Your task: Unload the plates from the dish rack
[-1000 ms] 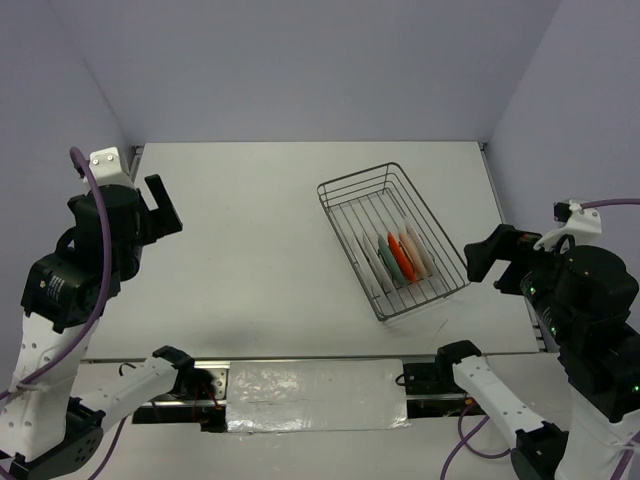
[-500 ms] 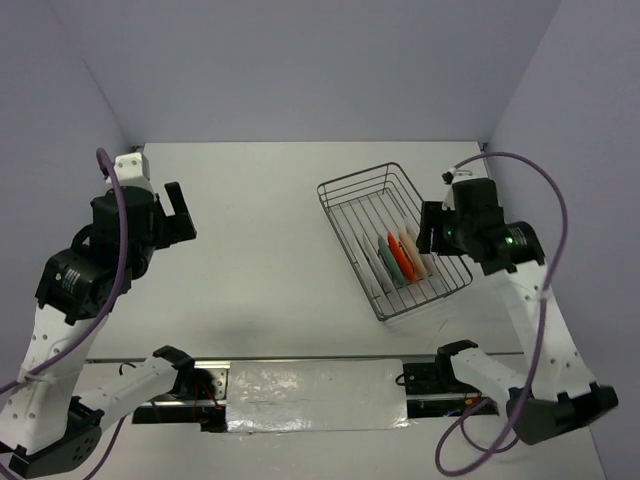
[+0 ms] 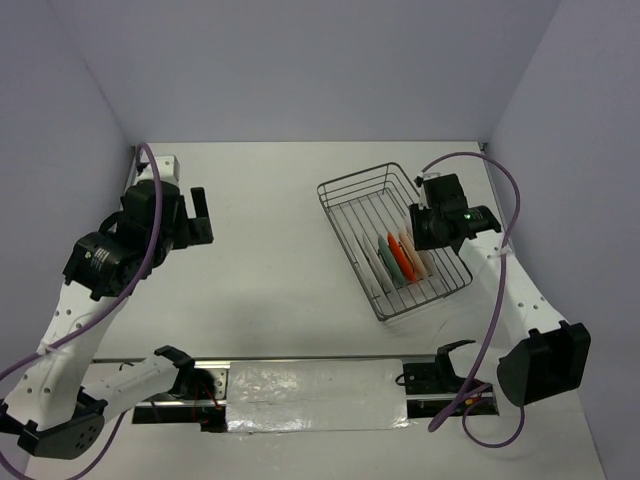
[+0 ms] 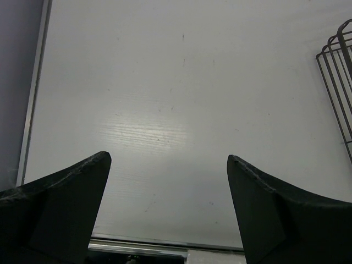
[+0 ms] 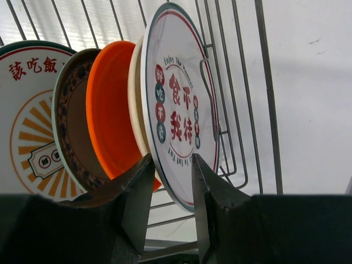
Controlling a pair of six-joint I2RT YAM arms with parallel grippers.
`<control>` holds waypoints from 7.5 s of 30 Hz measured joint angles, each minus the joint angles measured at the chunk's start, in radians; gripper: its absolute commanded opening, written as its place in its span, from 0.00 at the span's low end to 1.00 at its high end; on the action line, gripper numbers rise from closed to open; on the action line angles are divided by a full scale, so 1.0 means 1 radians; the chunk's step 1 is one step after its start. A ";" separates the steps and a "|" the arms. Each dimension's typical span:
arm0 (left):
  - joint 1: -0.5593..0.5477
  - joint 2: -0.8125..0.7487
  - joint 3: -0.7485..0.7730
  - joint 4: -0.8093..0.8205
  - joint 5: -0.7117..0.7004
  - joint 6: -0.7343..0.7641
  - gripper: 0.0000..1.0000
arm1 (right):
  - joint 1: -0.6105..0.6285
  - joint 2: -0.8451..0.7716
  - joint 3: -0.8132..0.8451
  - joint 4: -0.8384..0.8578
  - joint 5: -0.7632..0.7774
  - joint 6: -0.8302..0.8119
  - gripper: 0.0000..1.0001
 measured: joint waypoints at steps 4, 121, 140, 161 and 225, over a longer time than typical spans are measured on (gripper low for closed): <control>-0.010 0.000 0.000 0.001 0.001 0.001 1.00 | 0.000 0.025 -0.016 0.034 -0.004 -0.009 0.34; 0.439 0.237 -0.321 0.211 0.393 -0.153 1.00 | 0.567 0.220 0.274 -0.086 0.169 0.317 0.36; 0.439 0.239 -0.353 0.203 0.439 -0.105 0.99 | 0.526 0.230 0.183 -0.046 0.167 0.279 0.22; 0.439 0.262 -0.238 0.146 0.512 -0.111 0.99 | 0.498 0.234 0.659 -0.224 0.023 0.298 0.04; 0.499 0.772 -0.023 0.570 0.636 -0.379 0.02 | 0.791 -0.288 0.388 0.148 0.322 0.083 1.00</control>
